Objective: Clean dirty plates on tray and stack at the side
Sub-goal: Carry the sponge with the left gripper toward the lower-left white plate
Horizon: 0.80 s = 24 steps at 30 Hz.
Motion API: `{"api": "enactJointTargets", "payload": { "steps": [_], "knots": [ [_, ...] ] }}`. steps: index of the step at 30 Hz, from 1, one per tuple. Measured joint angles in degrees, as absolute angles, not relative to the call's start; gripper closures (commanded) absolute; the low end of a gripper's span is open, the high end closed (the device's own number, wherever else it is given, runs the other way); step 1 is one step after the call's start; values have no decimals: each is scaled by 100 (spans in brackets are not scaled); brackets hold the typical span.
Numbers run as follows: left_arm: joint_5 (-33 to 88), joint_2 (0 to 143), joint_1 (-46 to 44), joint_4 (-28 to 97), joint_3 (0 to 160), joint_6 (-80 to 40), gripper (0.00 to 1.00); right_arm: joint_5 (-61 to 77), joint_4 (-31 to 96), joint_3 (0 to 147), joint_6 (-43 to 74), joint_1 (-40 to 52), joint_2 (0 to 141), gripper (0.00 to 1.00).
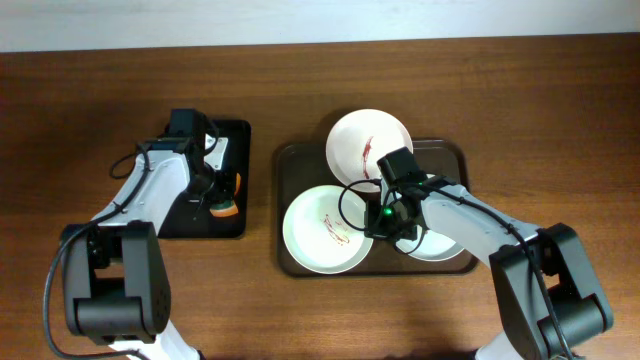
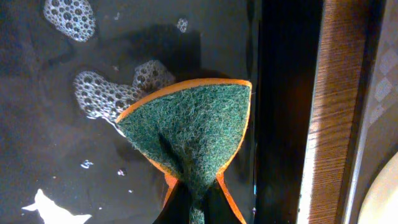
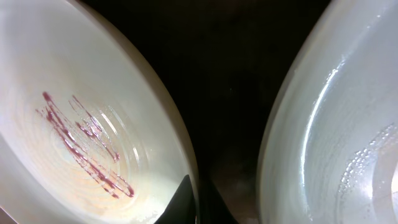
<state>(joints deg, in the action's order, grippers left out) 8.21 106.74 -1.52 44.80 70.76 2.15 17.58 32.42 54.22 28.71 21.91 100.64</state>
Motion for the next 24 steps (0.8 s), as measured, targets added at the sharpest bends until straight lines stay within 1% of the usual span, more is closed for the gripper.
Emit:
{"api": "enactJointTargets", "payload": {
  "steps": [14,24],
  "knots": [
    [814,10707,-908,4484,7076,215,100,1758,3242,5422,2873,2191,10064,96],
    [816,10707,-1048,4906,7078,215,100,1761,3236,5422,2875,2191,10064,96]
  ]
}}
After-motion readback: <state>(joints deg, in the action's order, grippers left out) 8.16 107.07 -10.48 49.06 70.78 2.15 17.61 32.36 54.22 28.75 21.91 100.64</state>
